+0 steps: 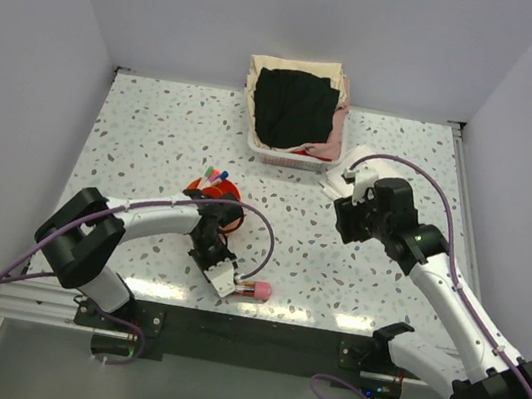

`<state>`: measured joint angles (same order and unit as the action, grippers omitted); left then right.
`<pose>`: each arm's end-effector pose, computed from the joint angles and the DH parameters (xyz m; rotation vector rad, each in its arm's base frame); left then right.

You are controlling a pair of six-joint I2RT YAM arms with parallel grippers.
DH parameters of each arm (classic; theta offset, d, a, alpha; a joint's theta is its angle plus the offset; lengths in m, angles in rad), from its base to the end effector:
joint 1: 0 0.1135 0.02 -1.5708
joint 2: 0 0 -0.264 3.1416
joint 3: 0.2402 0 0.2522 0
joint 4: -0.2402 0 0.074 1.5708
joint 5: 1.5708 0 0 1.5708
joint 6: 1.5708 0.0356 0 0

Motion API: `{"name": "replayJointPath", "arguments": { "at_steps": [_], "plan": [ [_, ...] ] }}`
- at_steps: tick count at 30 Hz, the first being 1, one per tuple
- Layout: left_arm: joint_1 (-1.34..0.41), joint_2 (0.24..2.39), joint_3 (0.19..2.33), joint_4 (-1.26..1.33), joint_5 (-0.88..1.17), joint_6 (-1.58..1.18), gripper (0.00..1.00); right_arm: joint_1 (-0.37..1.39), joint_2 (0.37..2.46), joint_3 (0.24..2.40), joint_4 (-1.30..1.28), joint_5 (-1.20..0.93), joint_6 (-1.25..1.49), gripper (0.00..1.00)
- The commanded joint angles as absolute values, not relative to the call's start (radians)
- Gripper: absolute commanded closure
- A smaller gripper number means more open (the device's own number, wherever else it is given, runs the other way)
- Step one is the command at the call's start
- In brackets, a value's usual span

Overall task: Sort the stationery into containers
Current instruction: Pick up the pen from the center of the board, then place the pen in the storage box.

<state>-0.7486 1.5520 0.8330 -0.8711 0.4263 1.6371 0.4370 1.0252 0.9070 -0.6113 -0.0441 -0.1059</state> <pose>0.1635 -0.1720 0.1549 2.7108 1.0828 -0.5826 0.1941 0.0924 0.2968 -0.6411 2.2187 0.2205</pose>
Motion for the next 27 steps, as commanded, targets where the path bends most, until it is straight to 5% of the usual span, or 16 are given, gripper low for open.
{"name": "replayJointPath", "arguments": {
  "at_steps": [1,10,19,27],
  "plan": [
    [-0.761,1.574,0.819,-0.799,0.434,1.568,1.00,0.430,1.019,0.900,-0.571,-0.035,-0.114,0.42],
    [-0.678,1.433,0.868,-0.813,0.402,1.485,1.00,0.419,1.022,0.910,-0.568,-0.034,-0.121,0.42],
    [-0.670,1.433,1.138,-0.977,0.547,1.388,1.00,0.407,1.042,0.933,-0.588,-0.015,-0.149,0.42],
    [-0.649,1.425,1.164,-0.947,0.688,1.244,1.00,0.379,1.071,0.965,-0.606,-0.003,-0.181,0.42]
  ]
}}
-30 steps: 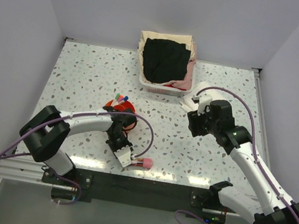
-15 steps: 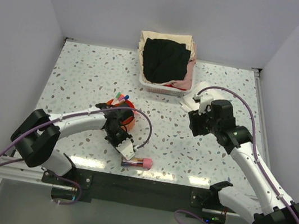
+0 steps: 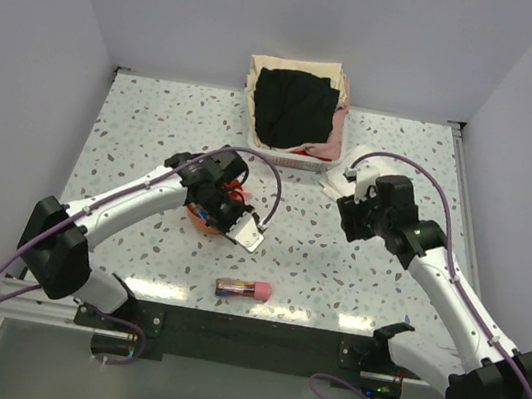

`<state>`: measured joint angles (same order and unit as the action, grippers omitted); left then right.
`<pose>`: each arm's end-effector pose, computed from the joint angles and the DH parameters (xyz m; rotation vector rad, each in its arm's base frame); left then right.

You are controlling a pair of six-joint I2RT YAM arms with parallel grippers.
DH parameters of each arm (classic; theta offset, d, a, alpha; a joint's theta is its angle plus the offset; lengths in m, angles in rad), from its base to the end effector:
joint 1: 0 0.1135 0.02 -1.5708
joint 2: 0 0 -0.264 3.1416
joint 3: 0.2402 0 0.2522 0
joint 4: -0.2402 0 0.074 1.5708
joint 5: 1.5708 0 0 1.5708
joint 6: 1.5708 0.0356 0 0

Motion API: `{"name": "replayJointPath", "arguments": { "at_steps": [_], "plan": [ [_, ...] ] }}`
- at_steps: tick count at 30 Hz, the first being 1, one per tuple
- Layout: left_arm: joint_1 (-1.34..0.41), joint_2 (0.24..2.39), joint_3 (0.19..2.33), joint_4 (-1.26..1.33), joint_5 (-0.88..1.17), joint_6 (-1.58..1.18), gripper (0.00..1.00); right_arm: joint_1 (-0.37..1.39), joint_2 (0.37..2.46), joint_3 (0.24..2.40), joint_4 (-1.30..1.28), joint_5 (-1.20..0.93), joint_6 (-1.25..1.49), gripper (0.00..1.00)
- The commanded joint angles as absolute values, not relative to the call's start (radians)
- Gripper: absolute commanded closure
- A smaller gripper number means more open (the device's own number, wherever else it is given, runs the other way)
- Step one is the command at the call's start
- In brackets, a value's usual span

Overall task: Sort the stationery into containers
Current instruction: Place the pen in the storage box.

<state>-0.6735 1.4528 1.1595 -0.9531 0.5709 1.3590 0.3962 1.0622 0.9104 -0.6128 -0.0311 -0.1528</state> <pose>0.2021 -0.1859 0.2637 2.2696 1.2593 -0.5740 0.2041 0.0866 0.2905 -0.6493 2.2484 0.1573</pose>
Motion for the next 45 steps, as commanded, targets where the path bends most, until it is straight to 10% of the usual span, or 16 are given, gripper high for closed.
{"name": "replayJointPath", "arguments": {
  "at_steps": [1,11,35,45],
  "plan": [
    [-0.635,1.405,1.138,-0.915,0.704,1.209,1.00,0.374,1.074,0.968,-0.614,-0.003,-0.183,0.42],
    [-0.410,1.295,0.986,-0.431,0.902,0.748,1.00,0.336,1.103,0.992,-0.649,-0.003,-0.206,0.42],
    [-0.357,1.305,0.801,-0.175,0.845,0.637,0.99,0.325,1.123,0.986,-0.658,-0.006,-0.216,0.42],
    [-0.345,1.207,0.773,-0.095,0.762,0.606,0.49,0.322,1.131,0.991,-0.658,-0.014,-0.218,0.42]
  ]
}}
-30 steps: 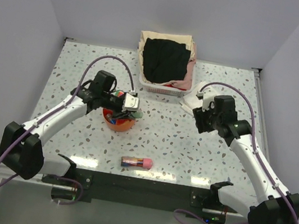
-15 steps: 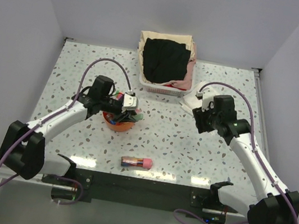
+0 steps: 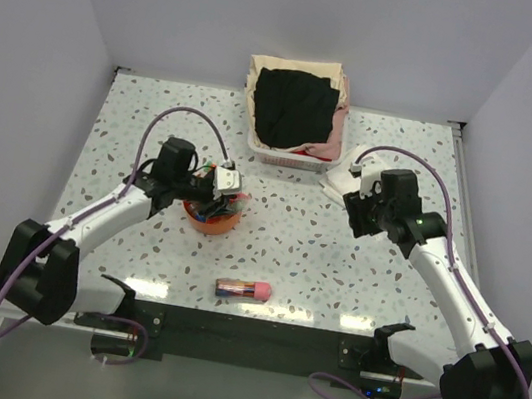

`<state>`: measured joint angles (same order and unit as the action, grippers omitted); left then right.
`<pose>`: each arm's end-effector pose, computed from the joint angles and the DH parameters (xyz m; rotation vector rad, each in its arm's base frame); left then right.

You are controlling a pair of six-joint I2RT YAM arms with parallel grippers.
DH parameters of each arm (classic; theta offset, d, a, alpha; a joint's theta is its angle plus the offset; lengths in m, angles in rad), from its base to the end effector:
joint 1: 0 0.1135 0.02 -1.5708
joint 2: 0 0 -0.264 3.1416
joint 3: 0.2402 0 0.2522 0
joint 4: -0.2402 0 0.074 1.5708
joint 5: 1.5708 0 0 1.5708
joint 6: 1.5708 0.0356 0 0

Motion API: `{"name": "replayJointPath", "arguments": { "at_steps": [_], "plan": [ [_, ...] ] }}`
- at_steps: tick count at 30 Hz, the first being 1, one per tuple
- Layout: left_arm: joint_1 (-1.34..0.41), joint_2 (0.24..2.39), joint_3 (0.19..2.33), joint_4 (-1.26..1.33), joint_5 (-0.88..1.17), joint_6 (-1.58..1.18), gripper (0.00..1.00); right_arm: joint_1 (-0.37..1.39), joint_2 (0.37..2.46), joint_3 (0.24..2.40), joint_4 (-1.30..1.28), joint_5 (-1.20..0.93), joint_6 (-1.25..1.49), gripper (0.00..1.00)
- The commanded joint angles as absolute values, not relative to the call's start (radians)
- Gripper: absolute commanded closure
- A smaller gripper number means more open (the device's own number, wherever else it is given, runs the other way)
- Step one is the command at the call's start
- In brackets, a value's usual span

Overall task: Sort the stationery into containers
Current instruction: Place the pen in the storage box.

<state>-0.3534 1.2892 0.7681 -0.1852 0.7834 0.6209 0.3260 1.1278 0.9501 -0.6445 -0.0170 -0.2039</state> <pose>0.2394 -0.1151 0.2328 1.3329 1.6636 -0.7284 0.2207 0.0752 0.2875 -0.6347 2.3086 0.0777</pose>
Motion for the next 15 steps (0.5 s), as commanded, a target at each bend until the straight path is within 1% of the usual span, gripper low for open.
{"name": "replayJointPath", "arguments": {
  "at_steps": [1,2,4,5,7,8,10,11,12,13,14,15],
  "plan": [
    [-0.345,1.198,0.779,-0.094,0.764,0.600,0.46,0.324,1.131,0.994,-0.660,-0.014,-0.221,0.42],
    [-0.345,1.190,0.810,-0.104,0.762,0.591,0.42,0.322,1.131,0.996,-0.658,-0.014,-0.221,0.42],
    [-0.345,1.167,0.845,-0.144,0.753,0.589,0.37,0.324,1.134,0.997,-0.655,-0.015,-0.221,0.42],
    [-0.345,1.157,0.880,-0.152,0.740,0.580,0.33,0.322,1.132,0.994,-0.653,-0.018,-0.221,0.42],
    [-0.345,1.121,0.913,-0.184,0.726,0.578,0.27,0.322,1.131,0.994,-0.650,-0.023,-0.221,0.42],
    [-0.347,1.109,0.942,-0.201,0.724,0.581,0.22,0.324,1.129,0.994,-0.650,-0.028,-0.221,0.42],
    [-0.351,1.088,0.972,-0.312,0.744,0.598,0.16,0.322,1.126,0.991,-0.650,-0.034,-0.218,0.42],
    [-0.360,1.088,1.014,-0.380,0.759,0.661,0.15,0.322,1.124,0.988,-0.649,-0.035,-0.216,0.42],
    [-0.377,1.100,1.034,-0.535,0.755,0.696,0.15,0.322,1.117,0.982,-0.641,-0.038,-0.215,0.42],
    [-0.434,1.107,1.054,-0.613,0.740,0.736,0.14,0.322,1.114,0.971,-0.637,-0.041,-0.210,0.42],
    [-0.474,1.115,1.071,-0.680,0.676,0.785,0.15,0.324,1.109,0.963,-0.627,-0.043,-0.206,0.42],
    [-0.558,1.121,1.069,-0.774,0.639,0.798,0.15,0.324,1.100,0.956,-0.621,-0.044,-0.203,0.41]
  ]
}}
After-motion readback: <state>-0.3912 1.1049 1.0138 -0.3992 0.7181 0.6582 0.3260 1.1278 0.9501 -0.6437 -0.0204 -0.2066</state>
